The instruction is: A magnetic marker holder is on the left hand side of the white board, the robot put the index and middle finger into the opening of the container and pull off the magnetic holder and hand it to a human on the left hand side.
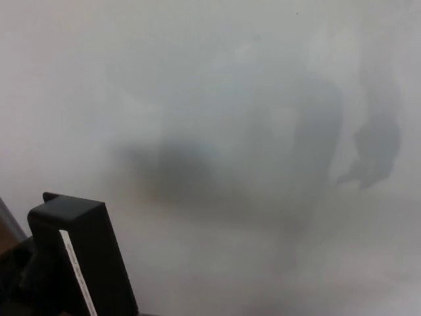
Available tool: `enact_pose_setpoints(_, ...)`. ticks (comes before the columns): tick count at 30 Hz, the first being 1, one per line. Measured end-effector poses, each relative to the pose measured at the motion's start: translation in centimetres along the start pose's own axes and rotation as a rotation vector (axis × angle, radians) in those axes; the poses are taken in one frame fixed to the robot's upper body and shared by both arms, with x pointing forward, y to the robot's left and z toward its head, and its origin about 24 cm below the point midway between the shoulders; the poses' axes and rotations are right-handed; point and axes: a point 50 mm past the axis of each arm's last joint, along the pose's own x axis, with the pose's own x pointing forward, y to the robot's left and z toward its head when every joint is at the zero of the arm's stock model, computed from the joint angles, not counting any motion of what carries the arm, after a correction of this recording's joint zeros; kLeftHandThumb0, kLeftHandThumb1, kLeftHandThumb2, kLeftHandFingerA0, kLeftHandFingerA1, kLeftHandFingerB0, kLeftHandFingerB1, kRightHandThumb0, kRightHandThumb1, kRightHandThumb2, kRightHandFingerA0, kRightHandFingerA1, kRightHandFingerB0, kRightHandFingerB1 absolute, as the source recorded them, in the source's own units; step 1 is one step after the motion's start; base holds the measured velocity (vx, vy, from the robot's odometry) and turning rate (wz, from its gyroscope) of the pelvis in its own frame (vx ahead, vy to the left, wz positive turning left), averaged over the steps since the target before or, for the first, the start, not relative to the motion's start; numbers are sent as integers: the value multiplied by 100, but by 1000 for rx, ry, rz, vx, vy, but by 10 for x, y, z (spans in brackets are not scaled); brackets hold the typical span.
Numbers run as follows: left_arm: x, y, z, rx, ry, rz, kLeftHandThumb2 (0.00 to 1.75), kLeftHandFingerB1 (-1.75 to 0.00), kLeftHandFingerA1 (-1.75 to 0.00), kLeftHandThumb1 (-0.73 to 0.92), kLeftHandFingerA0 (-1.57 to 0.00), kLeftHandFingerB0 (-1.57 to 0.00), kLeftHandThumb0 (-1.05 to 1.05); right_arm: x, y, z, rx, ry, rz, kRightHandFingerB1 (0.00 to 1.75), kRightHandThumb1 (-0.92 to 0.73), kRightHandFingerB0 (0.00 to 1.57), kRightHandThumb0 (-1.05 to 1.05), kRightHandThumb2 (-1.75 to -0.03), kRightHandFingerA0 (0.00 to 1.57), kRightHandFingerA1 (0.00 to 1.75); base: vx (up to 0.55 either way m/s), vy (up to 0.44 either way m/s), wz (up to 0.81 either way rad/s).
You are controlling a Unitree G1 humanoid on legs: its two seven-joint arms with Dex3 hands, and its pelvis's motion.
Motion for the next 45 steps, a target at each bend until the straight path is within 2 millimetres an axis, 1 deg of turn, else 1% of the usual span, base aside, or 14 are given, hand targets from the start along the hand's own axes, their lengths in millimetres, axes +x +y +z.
enact_pose_setpoints(11,-6,-14,16,-28,-126,-74,62,-80,-109,73,-110,-85,-59,-3,9,12,54,-69,84,34,-78,41,-61,-64,51,42,0,0,0)
enact_pose_setpoints(14,-8,-17,21,-32,-158,-91,62,-82,-113,71,-112,-87,-63,-5,10,16,65,-88,103,33,-79,37,-62,-64,49,43,0,0,0)
enact_pose_setpoints(18,-12,-21,25,-40,-198,-107,63,-98,-113,73,-101,-88,-61,-8,11,21,79,-108,123,33,-80,37,-62,-64,45,41,0,0,0)
enact_pose_setpoints(21,-17,-23,30,-40,-231,-115,62,-92,-112,73,-102,-88,-57,-11,10,24,92,-119,135,34,-79,39,-61,-64,45,41,0,0,0)
enact_pose_setpoints(22,-20,-24,32,-40,-249,-120,62,-93,-110,73,-103,-83,-56,-12,10,26,101,-125,141,36,-71,36,-67,-69,42,43,0,0,0)
enact_pose_setpoints(27,-28,-28,41,-41,-298,-140,62,-97,-112,72,-102,-81,-56,-16,9,31,130,-139,161,34,-78,38,-62,-64,46,42,0,0,0)
enact_pose_setpoints(28,-29,-29,42,-42,-303,-144,62,-85,-120,71,-103,-84,-56,-16,9,32,134,-141,163,34,-79,37,-61,-64,44,41,0,0,0)
enact_pose_setpoints(37,-36,-39,55,-54,-367,-217,61,-98,-111,69,-100,-79,-55,-22,8,37,197,-154,191,34,-79,38,-61,-64,47,42,0,0,0)
enact_pose_setpoints(38,-36,-40,56,-55,-371,-224,62,-79,-123,71,-99,-78,-55,-22,8,38,202,-154,192,34,-82,37,-61,-65,46,43,0,0,0)
enact_pose_setpoints(39,-36,-42,56,-57,-376,-234,62,-79,-123,71,-99,-78,-55,-23,8,38,210,-154,192,34,-82,37,-61,-65,46,43,0,0,0)
enact_pose_setpoints(40,-37,-44,57,-56,-380,-243,61,-66,-103,70,-100,-81,-54,-24,7,38,219,-155,193,34,-79,39,-61,-64,49,43,0,0,0)
enact_pose_setpoints(43,-36,-50,60,-51,-379,-272,62,-77,-102,74,-98,-77,-53,-25,7,39,243,-156,198,35,-78,40,-62,-64,51,42,0,0,0)
enact_pose_setpoints(44,-36,-53,63,-44,-370,-289,63,-97,-109,75,-102,-76,-57,-26,7,40,259,-156,203,35,-79,40,-61,-64,49,42,0,0,0)
enact_pose_setpoints(45,-36,-55,64,-42,-369,-297,63,-97,-109,75,-102,-76,-57,-26,7,40,265,-157,205,35,-79,40,-61,-64,49,42,0,0,0)
